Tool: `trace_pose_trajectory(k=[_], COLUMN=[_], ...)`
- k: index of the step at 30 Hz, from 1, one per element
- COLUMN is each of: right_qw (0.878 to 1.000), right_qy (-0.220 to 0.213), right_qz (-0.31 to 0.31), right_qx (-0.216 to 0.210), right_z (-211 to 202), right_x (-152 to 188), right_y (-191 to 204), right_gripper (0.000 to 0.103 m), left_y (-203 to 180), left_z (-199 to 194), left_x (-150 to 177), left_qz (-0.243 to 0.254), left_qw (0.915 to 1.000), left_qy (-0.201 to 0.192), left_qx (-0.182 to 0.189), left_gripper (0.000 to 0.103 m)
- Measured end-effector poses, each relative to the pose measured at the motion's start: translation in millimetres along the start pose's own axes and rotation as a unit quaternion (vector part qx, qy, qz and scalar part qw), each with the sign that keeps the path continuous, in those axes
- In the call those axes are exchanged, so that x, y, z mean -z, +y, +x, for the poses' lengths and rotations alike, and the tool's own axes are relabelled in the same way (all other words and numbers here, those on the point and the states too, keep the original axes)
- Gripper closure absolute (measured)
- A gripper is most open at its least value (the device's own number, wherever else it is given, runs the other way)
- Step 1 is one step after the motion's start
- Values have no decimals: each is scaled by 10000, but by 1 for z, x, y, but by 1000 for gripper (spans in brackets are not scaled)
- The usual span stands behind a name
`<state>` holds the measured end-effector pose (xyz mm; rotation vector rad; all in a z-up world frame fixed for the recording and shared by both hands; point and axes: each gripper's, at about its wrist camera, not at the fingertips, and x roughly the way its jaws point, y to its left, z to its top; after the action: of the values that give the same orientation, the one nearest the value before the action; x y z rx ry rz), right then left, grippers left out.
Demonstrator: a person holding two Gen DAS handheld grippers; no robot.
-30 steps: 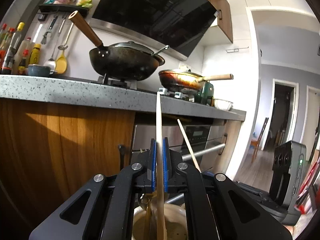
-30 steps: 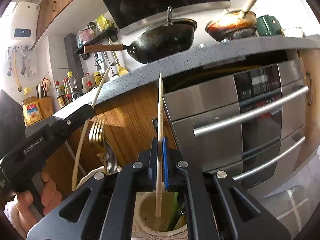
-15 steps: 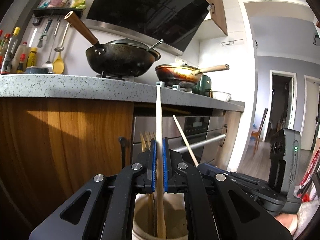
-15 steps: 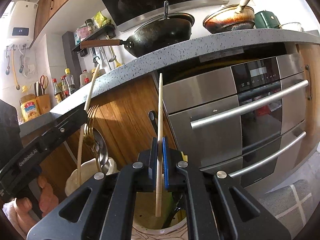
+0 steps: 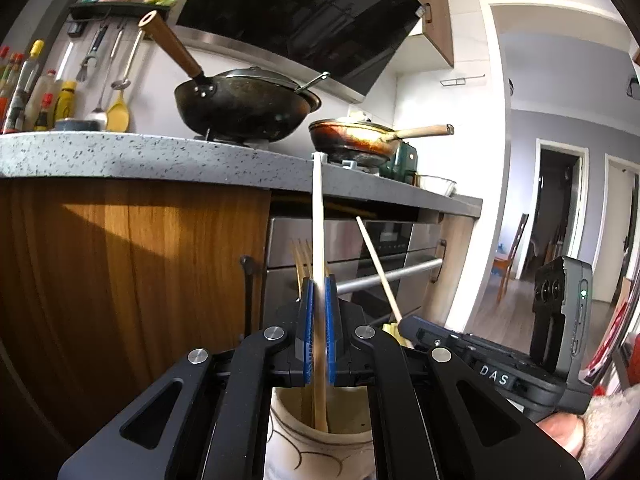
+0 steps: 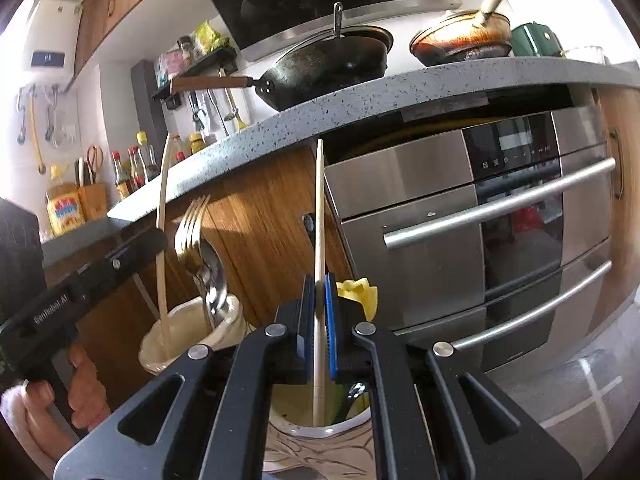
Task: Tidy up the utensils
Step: 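Carry the chopstick into the larger cup while the right tool carries its chopstick to the smaller cup, then open the left tool releasing the chopstick while the right tool releases its chopstick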
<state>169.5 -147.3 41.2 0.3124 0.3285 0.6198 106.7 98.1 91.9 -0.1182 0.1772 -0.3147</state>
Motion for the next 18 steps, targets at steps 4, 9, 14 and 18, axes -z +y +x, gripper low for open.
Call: trace_pose_trajectory(k=[4,9,14,18], right_qw=[9999,9995,9984,9970], right_qy=[-82,-32,82,243], right_qz=[-32,-280,-542,-713], right_qx=[66,137,141,167], right_z=[5,6,-4,-14], right_x=[-2,5,9,13], right_y=[1,7,15,20], right_gripper=[98,98,98,98], left_y=[1,0,0,1], left_z=[-2,-2,-3,-4], left_x=[0,1,2,6], left_qz=[13,79,34,2], left_qw=[10000,10000,10000,9997], left_qy=[-26,-12,54,229], left_qx=[-12,21,70,45], left_gripper=[97,97,97,97])
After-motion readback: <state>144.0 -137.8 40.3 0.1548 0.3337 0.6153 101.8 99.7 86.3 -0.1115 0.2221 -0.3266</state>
